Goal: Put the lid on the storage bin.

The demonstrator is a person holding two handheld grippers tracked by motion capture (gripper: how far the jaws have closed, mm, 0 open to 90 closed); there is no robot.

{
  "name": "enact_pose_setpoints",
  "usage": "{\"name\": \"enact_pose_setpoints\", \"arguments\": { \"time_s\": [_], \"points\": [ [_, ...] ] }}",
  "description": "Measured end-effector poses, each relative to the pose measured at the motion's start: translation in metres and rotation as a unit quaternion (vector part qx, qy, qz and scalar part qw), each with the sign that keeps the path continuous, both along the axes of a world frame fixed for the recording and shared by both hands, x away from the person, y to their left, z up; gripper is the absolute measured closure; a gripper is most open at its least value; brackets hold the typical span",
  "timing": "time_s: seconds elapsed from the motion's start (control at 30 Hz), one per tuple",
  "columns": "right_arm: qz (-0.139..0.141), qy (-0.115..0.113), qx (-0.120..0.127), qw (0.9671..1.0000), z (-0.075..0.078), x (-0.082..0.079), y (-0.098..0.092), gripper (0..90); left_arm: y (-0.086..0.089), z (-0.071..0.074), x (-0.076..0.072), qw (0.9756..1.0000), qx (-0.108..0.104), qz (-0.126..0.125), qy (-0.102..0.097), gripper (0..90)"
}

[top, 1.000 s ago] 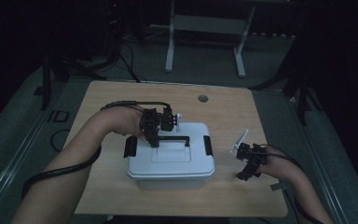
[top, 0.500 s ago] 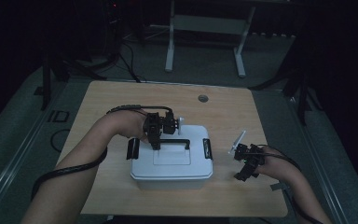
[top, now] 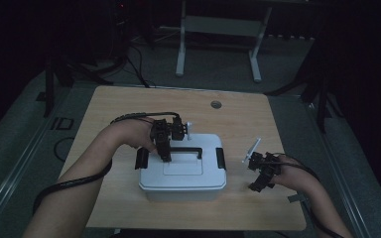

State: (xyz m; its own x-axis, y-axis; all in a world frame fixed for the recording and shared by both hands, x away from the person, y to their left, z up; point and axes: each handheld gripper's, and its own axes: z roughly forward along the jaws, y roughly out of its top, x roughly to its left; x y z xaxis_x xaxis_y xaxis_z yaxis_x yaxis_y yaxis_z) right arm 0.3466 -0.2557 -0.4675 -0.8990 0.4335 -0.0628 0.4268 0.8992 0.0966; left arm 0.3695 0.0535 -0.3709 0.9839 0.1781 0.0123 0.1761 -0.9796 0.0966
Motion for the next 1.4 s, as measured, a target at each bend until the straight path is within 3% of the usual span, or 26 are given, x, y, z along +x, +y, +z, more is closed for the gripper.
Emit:
{"name": "enact_pose_setpoints", "arguments": {
  "time_s": [0.03,0.07,0.1,0.17,0.23,0.3,0.43,0.57,0.83,1.03,1.13,1.4],
  "points": [
    [-0.001,-0.001,0.000,1.0000,0.001,0.000,-0.001,14.3,0.003,0.001,0.001,0.9999,-0.013,0.007,0.002,39.9],
    [-0.001,-0.001,0.000,1.0000,0.001,0.000,-0.001,14.3,0.005,0.002,0.001,0.9997,-0.023,0.012,-0.001,39.9],
    [-0.002,-0.001,0.002,1.0000,0.002,-0.001,-0.002,14.2,0.009,0.003,0.000,0.9996,-0.020,0.014,-0.012,24.0],
    [-0.004,-0.002,0.005,1.0000,0.002,-0.001,-0.003,14.3,0.013,0.002,-0.001,0.9996,-0.017,0.015,-0.014,8.2],
    [-0.005,-0.003,0.008,1.0000,0.003,0.000,-0.004,14.3,0.015,0.001,-0.001,0.9996,-0.014,0.017,-0.016,1.6],
    [-0.006,-0.003,0.009,0.9999,0.003,0.000,-0.004,14.2,0.021,0.003,-0.001,0.9987,-0.027,0.020,-0.038,1.6],
    [-0.008,-0.004,0.011,0.9999,0.003,-0.001,-0.004,14.3,0.036,0.007,0.000,0.9957,-0.063,0.036,-0.058,1.4],
    [-0.008,-0.003,0.009,0.9999,0.003,-0.001,-0.005,14.2,0.047,0.005,-0.002,0.9955,-0.064,0.045,-0.054,1.4],
    [-0.014,-0.005,0.015,0.9998,0.003,0.000,-0.007,14.2,0.074,-0.001,-0.010,0.9924,-0.086,0.066,-0.057,1.4],
    [-0.017,-0.006,0.014,0.9997,0.003,0.000,-0.009,14.2,0.092,-0.009,-0.015,0.9918,-0.090,0.078,-0.046,1.4],
    [-0.019,-0.007,0.016,0.9997,0.003,-0.001,-0.008,14.2,0.105,-0.015,-0.020,0.9903,-0.096,0.092,-0.040,1.4],
    [-0.019,-0.007,0.018,0.9996,0.002,0.000,-0.008,14.2,0.123,-0.021,-0.031,0.9884,-0.103,0.101,-0.048,1.4]
  ]
}}
